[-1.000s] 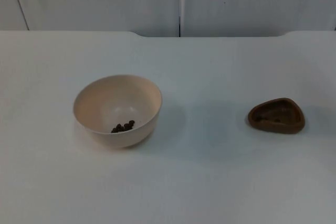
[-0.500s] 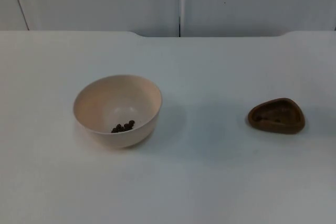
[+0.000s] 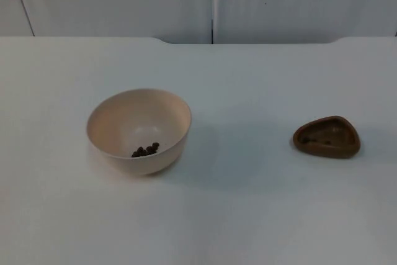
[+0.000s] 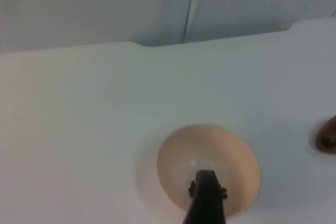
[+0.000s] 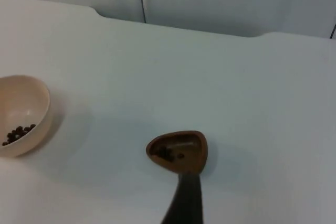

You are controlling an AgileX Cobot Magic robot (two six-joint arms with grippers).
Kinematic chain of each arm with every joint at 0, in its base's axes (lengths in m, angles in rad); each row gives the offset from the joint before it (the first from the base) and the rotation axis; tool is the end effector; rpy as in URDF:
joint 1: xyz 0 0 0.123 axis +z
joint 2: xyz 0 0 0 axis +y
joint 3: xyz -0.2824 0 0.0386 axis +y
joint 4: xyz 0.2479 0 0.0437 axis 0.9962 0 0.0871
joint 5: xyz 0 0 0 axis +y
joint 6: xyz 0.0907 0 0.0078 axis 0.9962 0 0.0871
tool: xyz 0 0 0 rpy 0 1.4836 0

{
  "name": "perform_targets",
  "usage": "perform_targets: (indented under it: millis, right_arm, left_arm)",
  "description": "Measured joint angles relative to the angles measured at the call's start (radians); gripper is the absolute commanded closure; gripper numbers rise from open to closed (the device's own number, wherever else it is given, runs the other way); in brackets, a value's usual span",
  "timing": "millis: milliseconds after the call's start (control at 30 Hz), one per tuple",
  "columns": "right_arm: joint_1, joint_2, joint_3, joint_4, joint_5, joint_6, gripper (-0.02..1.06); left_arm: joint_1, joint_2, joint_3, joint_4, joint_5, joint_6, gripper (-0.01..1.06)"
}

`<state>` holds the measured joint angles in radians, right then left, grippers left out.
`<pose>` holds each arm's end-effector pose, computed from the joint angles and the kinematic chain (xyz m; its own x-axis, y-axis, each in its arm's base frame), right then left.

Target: Pick up the bowl with the left hand and pour the coffee beans from the cup into the bowl with the right hand.

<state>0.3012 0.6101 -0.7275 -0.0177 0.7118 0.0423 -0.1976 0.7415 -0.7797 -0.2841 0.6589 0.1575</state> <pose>0.1066 0.0320 0.3446 -0.4719 -0.1163 -0.8739 -0.2735 0.9617 0.0196 0.1361 -0.0432 0.3511 -0.5043 0.0313 -0.8629 0.3057 0.9411 -0.1445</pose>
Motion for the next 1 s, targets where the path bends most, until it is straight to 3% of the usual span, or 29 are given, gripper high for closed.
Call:
perform_targets:
  millis: [267, 667, 1000]
  right_arm:
    - [0.0, -0.19, 0.085, 0.0, 0.046, 0.0, 0.36]
    - [0.0, -0.408, 0.092, 0.0, 0.192, -0.004, 0.36]
    - [0.0, -0.534, 0.092, 0.111, 0.286, -0.144, 0.36]
  left_arm:
    - [0.0, -0.172, 0.097, 0.018, 0.02, 0.0, 0.42]
    - [0.0, -0.403, 0.186, 0.036, 0.125, 0.0, 0.42]
    - [0.0, -0.578, 0.189, 0.06, 0.254, 0.0, 0.42]
